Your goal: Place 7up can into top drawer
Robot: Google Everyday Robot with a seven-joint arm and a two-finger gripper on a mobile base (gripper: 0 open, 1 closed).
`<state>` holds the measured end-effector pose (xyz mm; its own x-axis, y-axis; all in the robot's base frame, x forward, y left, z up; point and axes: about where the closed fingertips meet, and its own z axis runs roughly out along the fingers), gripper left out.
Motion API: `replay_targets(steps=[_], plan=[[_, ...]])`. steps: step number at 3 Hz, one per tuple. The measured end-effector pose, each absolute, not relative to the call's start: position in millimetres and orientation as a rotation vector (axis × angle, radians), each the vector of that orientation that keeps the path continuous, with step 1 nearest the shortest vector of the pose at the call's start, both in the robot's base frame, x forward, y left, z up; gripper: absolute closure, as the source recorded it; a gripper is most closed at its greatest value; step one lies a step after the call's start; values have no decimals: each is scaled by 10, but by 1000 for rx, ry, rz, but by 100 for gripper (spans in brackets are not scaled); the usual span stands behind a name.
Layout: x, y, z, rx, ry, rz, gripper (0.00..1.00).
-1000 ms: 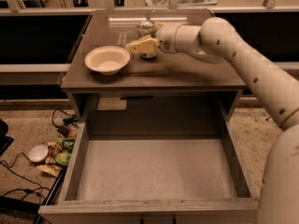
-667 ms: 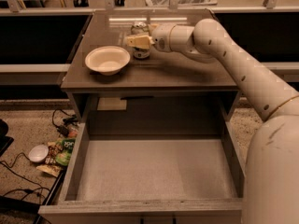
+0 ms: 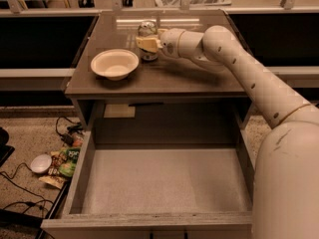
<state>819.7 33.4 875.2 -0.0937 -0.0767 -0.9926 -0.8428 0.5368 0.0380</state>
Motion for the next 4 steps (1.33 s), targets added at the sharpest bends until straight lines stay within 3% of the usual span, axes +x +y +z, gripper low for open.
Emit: replay_targets(steps=[1, 2, 4], plan=[[8195, 406, 8771, -831, 1551, 793, 100], [8014, 499, 9130, -866, 1513, 837, 100], [7107, 372, 9927, -905, 1436, 898, 100]])
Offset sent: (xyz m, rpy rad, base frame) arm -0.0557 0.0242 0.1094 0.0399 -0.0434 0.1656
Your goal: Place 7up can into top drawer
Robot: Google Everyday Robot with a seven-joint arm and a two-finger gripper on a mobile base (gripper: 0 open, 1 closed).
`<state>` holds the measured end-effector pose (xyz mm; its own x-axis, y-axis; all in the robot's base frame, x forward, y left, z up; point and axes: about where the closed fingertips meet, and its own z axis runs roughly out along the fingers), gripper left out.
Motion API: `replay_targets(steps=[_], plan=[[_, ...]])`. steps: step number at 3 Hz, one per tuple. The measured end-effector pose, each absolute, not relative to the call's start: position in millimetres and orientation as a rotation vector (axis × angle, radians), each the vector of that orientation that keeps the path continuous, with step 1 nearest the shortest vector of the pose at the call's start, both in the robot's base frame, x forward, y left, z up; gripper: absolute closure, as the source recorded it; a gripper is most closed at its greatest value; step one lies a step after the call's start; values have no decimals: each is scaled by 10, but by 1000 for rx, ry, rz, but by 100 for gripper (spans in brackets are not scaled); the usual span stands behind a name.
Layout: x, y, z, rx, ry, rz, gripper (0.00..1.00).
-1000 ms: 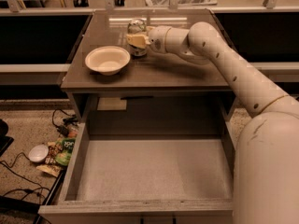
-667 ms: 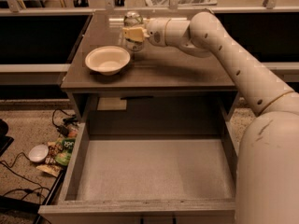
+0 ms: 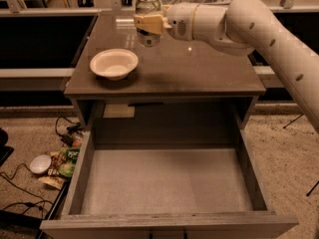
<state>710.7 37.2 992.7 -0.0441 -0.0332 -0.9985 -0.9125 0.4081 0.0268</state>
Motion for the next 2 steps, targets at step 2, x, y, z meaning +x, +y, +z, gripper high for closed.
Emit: replay_targets(steps=[2], plan=[[5737, -115, 9484, -1020, 1460, 928, 100]])
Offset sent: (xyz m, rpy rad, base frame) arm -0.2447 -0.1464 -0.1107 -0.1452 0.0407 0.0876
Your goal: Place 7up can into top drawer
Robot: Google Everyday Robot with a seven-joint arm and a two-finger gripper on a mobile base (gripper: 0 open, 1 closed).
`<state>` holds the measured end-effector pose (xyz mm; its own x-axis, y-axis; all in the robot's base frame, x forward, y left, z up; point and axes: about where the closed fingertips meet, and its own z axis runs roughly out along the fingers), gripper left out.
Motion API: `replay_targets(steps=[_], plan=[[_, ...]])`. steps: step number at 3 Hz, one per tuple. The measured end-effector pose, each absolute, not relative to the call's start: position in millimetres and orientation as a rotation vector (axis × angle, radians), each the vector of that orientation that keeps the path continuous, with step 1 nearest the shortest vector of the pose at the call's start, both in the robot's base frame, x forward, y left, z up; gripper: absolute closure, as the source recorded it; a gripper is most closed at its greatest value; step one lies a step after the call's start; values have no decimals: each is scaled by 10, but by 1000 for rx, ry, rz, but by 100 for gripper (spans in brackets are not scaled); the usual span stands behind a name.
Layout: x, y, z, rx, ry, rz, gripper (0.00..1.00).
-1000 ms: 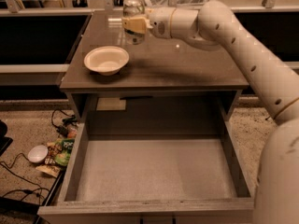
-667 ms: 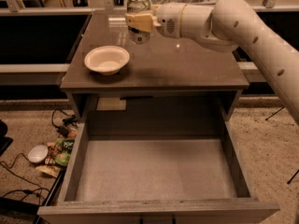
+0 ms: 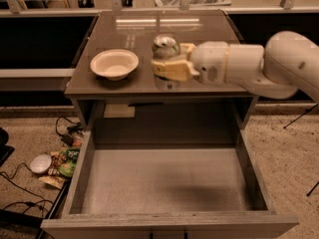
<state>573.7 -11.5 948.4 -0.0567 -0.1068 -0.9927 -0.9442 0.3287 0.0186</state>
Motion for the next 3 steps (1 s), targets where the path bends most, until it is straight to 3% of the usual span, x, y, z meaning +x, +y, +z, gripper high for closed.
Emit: replay_targets(steps=[2, 3], plan=[[4943, -772, 8304, -1010, 1481, 1012, 100], [5006, -696, 8264, -1026, 1489, 1011, 100]])
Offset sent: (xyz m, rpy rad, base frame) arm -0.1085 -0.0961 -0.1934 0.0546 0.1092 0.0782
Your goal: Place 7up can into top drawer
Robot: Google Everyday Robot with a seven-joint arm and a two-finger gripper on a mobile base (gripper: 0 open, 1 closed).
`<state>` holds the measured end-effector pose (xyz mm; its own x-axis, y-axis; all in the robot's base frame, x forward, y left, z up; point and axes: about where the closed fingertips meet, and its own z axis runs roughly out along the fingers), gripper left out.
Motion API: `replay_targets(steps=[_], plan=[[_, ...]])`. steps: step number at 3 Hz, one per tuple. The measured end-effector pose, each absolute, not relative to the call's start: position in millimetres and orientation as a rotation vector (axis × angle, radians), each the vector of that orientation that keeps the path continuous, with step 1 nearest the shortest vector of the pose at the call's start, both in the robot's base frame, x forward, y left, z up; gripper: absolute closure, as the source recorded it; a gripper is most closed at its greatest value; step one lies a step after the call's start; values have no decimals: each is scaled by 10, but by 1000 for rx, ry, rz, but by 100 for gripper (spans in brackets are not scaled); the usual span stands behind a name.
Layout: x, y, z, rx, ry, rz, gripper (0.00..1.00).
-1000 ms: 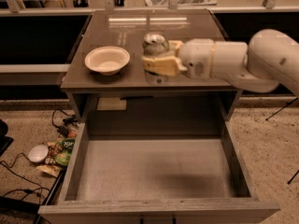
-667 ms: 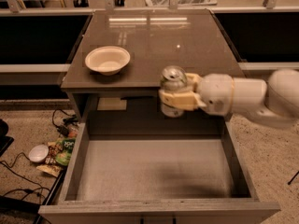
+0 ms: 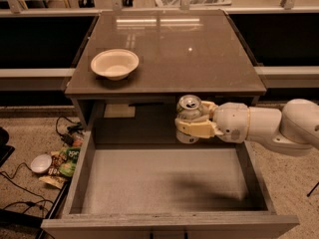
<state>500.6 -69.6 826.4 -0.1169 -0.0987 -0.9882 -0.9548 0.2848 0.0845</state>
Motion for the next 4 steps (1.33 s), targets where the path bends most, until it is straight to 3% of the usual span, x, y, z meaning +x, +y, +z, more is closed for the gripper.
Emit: replay_targets(steps=[4], plan=[[5085, 446, 6830, -1037, 1458, 1141, 100]])
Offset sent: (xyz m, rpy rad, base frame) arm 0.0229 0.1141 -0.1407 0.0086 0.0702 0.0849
